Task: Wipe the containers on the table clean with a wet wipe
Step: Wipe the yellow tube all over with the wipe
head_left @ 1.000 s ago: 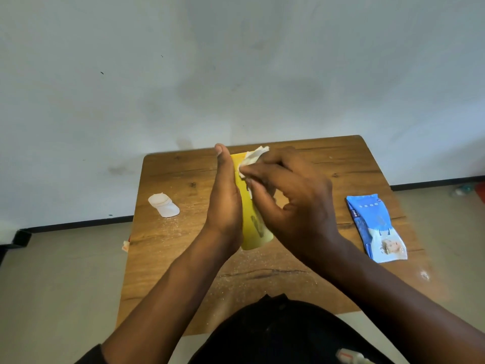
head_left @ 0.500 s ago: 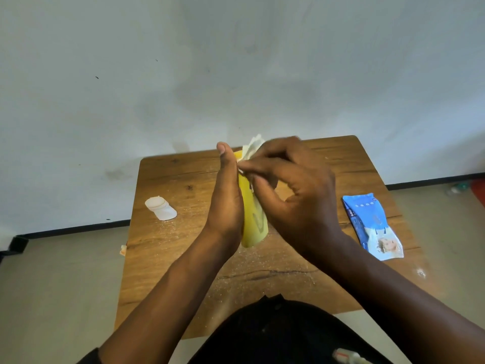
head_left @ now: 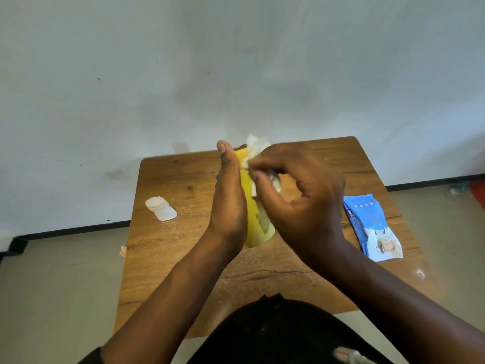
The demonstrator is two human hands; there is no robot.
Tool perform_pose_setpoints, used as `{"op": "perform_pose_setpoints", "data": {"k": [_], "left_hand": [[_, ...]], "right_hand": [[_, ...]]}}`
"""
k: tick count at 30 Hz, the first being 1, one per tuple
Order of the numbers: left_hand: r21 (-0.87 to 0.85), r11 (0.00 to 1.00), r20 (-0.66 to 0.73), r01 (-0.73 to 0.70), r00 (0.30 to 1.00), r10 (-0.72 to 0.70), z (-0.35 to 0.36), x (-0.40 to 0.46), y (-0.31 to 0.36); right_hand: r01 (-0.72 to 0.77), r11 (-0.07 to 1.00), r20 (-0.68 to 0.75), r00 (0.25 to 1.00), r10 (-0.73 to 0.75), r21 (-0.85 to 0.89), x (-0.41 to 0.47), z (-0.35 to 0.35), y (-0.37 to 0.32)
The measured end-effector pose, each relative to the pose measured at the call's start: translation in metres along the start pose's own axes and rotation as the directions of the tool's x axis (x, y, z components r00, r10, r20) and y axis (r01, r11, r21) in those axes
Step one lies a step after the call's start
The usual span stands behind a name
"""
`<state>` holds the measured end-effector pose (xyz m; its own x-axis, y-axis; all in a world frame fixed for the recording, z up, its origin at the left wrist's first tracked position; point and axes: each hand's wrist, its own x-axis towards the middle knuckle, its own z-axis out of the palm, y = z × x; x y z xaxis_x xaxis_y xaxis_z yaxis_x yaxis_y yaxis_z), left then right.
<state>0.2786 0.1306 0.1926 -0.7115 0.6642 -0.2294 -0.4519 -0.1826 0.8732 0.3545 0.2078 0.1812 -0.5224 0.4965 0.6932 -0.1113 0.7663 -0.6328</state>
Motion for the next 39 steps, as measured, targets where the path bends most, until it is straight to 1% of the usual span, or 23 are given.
{"op": "perform_pose_setpoints", "data": {"k": [2,3,4,6,7,10,11,14,15,18,19,22,23,26,27,30,32,35,37,39], "left_hand": [[0.019,1.0,0.006,-0.014,1.0,0.013,-0.001,0.0,0.0],[0.037,0.999,-0.003,-0.022,1.0,0.023,-0.002,0.001,0.0],[0.056,0.998,-0.013,-0.03,0.999,0.03,-0.003,0.001,0.0],[0.093,0.995,-0.025,-0.042,0.999,0.045,-0.004,0.001,-0.001],[0.106,0.993,-0.028,-0.044,0.998,0.047,-0.005,0.001,-0.001],[0.116,0.992,-0.031,-0.051,0.998,0.055,-0.004,0.001,0.001],[0.11,0.993,-0.032,-0.046,0.998,0.05,-0.004,0.001,0.002],[0.091,0.996,-0.03,-0.008,1.0,0.01,-0.005,0.0,0.001],[0.095,0.995,-0.029,-0.001,1.0,0.003,-0.006,0.0,-0.001],[0.085,0.996,-0.035,-0.01,0.999,0.013,-0.007,0.002,-0.001],[0.073,0.997,-0.034,-0.019,0.999,0.021,-0.007,0.003,-0.001],[0.016,1.0,-0.031,-0.01,0.999,0.01,-0.006,0.004,0.0],[0.0,1.0,-0.025,0.0,1.0,0.0,-0.007,0.005,-0.001],[-0.026,0.999,-0.012,0.02,1.0,-0.02,-0.006,0.005,0.0],[-0.019,1.0,-0.022,0.021,1.0,-0.021,-0.006,0.006,-0.001],[-0.052,0.998,-0.01,0.031,0.999,-0.031,-0.007,0.008,-0.004],[-0.076,0.996,0.014,0.043,0.999,-0.042,-0.005,0.008,-0.005],[-0.024,0.999,-0.005,0.027,1.0,-0.027,-0.004,0.008,-0.005],[-0.001,1.0,-0.015,0.014,1.0,-0.014,-0.003,0.009,-0.004],[0.017,1.0,-0.027,0.015,1.0,-0.015,-0.002,0.009,-0.005]], "right_hand": [[-0.12,0.988,-0.051,0.991,0.125,0.102,0.003,-0.002,0.003],[-0.128,0.985,-0.062,0.989,0.136,0.113,0.004,-0.002,0.001],[-0.106,0.991,-0.062,0.992,0.111,0.081,0.003,0.0,-0.002],[-0.002,1.0,-0.041,0.999,0.001,-0.022,0.0,0.002,-0.009],[0.016,0.999,-0.038,0.999,-0.017,-0.029,0.0,0.002,-0.008],[-0.078,0.996,-0.079,0.993,0.082,0.044,0.004,-0.001,-0.002],[-0.08,0.996,-0.081,0.993,0.083,0.041,0.005,0.0,-0.003],[0.02,0.998,-0.044,0.999,-0.023,-0.061,0.001,0.001,-0.006],[0.023,0.998,-0.036,0.999,-0.026,-0.06,0.002,0.0,-0.003],[-0.056,0.998,-0.056,0.997,0.056,0.002,0.005,-0.002,0.002],[-0.045,0.999,-0.053,0.998,0.044,-0.014,0.005,-0.001,0.001],[0.083,0.99,0.018,0.997,-0.082,-0.116,-0.002,0.002,-0.006],[0.094,0.988,0.022,0.996,-0.092,-0.124,-0.002,0.002,-0.005],[0.01,0.996,-0.056,0.998,-0.014,-0.085,0.0,0.001,0.001],[0.006,0.997,-0.055,0.998,-0.011,-0.083,0.0,0.001,0.0],[0.075,0.991,0.018,0.997,-0.073,-0.115,-0.006,0.004,-0.002],[0.055,0.992,0.007,0.998,-0.055,-0.11,-0.005,0.002,0.002],[-0.027,0.997,-0.044,0.999,0.024,-0.074,0.0,-0.002,0.007],[-0.018,0.997,-0.022,1.0,0.016,-0.08,-0.002,0.0,0.002],[0.028,0.996,0.042,0.999,-0.025,-0.086,-0.005,0.003,-0.004]]}}
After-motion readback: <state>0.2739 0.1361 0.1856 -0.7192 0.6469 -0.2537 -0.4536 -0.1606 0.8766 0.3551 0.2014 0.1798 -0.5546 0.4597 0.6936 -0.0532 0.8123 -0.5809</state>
